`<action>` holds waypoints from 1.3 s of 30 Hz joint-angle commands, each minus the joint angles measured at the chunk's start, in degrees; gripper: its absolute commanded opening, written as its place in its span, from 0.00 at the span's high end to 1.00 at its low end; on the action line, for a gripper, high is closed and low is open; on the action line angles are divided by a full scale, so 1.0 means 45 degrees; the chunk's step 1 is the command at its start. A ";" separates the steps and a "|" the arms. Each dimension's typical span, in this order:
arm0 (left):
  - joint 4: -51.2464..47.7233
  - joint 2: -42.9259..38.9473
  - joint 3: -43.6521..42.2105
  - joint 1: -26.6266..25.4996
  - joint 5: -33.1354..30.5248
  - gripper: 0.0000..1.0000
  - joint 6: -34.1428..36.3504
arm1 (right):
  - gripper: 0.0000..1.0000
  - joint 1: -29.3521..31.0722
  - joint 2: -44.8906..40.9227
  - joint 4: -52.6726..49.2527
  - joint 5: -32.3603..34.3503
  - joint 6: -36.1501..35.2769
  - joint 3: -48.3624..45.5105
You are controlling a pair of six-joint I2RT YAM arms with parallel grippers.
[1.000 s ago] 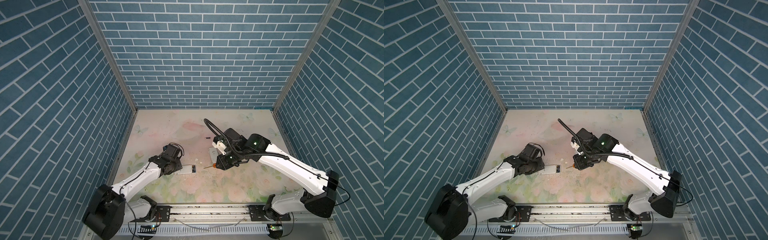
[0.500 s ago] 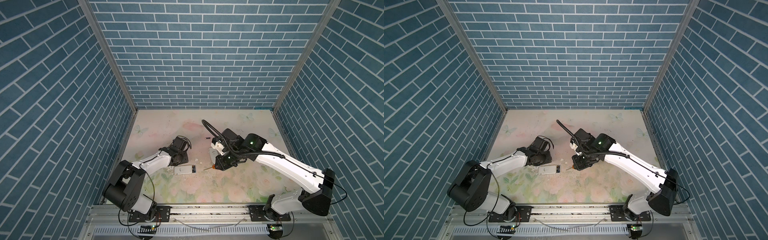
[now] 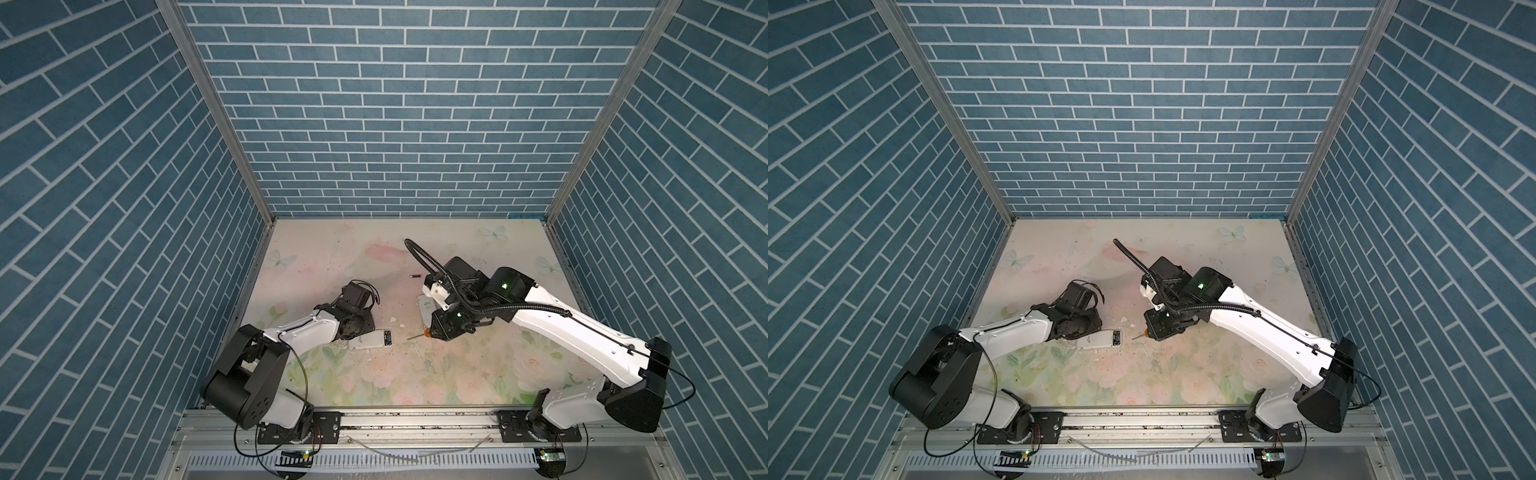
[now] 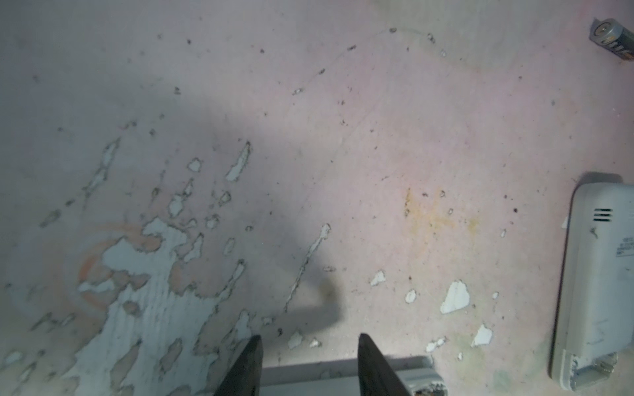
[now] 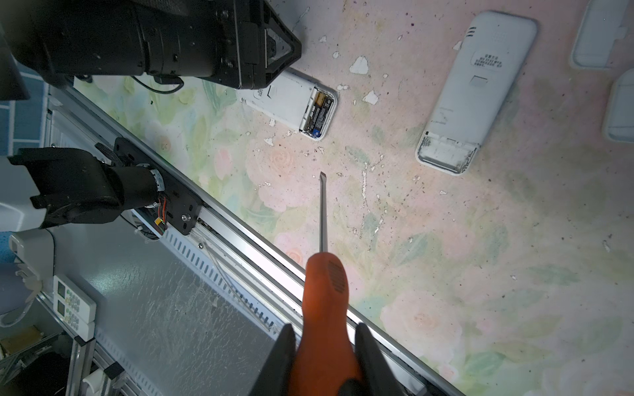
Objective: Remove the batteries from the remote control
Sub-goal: 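Lower the left gripper onto the small white remote while the right follows, then grasp the small white remote's end with the left gripper, holding it flat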
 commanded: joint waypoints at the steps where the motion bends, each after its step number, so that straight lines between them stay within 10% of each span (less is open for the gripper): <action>1: -0.0818 -0.0424 -0.0662 -0.0237 0.0075 0.54 -0.0780 | 1.00 0.0059 -0.0444 0.0088 0.0022 0.0246 0.0262; 13: -0.1495 -0.1938 -0.1189 -0.1083 -0.0223 0.51 -0.1900 | 1.00 0.0042 -0.0215 -0.0032 -0.0129 -0.0423 0.0142; 27: -0.2661 -0.2114 -0.0312 -0.1926 0.1050 0.36 0.1656 | 1.00 -0.0875 0.1754 -0.1207 -0.0538 -0.1901 0.2026; 39: -0.3552 -0.0534 0.0305 -0.2780 -0.0880 0.26 0.3364 | 1.00 -0.1248 0.2344 -0.1649 -0.0666 -0.2213 0.2952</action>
